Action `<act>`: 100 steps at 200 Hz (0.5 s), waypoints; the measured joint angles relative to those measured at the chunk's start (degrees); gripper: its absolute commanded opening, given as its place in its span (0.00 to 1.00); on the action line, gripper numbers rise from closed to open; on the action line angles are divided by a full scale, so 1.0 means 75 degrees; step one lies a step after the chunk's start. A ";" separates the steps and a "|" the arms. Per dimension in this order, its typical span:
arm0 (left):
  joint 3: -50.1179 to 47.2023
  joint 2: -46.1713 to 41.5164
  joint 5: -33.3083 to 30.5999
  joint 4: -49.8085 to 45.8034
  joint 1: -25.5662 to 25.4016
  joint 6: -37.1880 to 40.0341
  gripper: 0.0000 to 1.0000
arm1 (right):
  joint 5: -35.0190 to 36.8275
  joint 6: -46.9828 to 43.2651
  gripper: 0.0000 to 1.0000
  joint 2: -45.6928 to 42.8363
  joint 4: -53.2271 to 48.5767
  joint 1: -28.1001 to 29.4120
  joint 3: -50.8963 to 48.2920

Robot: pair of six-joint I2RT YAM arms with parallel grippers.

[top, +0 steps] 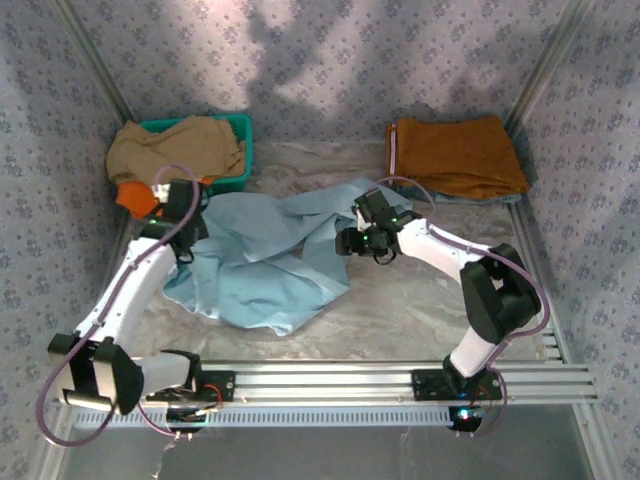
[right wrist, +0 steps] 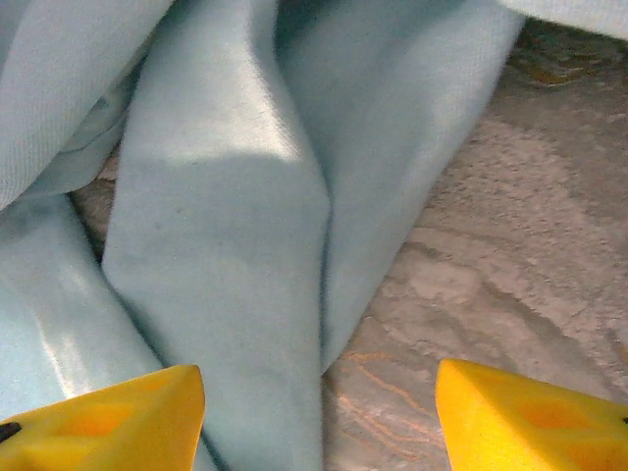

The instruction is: Fold and stack the trousers

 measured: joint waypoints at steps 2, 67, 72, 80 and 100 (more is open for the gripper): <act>0.0000 0.0012 0.0070 0.0006 0.0128 0.0026 0.14 | -0.0015 0.0000 0.65 0.0000 0.0000 0.0020 0.0017; 0.0562 0.0452 0.1839 0.0341 0.2646 0.0017 0.95 | -0.0125 -0.0035 0.68 0.0017 -0.0070 0.0315 0.0475; 0.0577 0.0420 0.2011 0.0367 0.2632 -0.0076 0.96 | -0.0128 -0.0038 0.68 0.0055 -0.0134 0.0315 0.0516; 0.0565 0.0312 0.2261 0.0353 0.2527 -0.0181 0.98 | -0.0152 -0.0044 0.68 0.0166 -0.0187 0.0315 0.0621; 0.0044 -0.0277 0.2471 0.0455 0.1862 -0.0565 1.00 | -0.0154 -0.0108 0.69 0.0656 -0.0239 0.0329 0.1003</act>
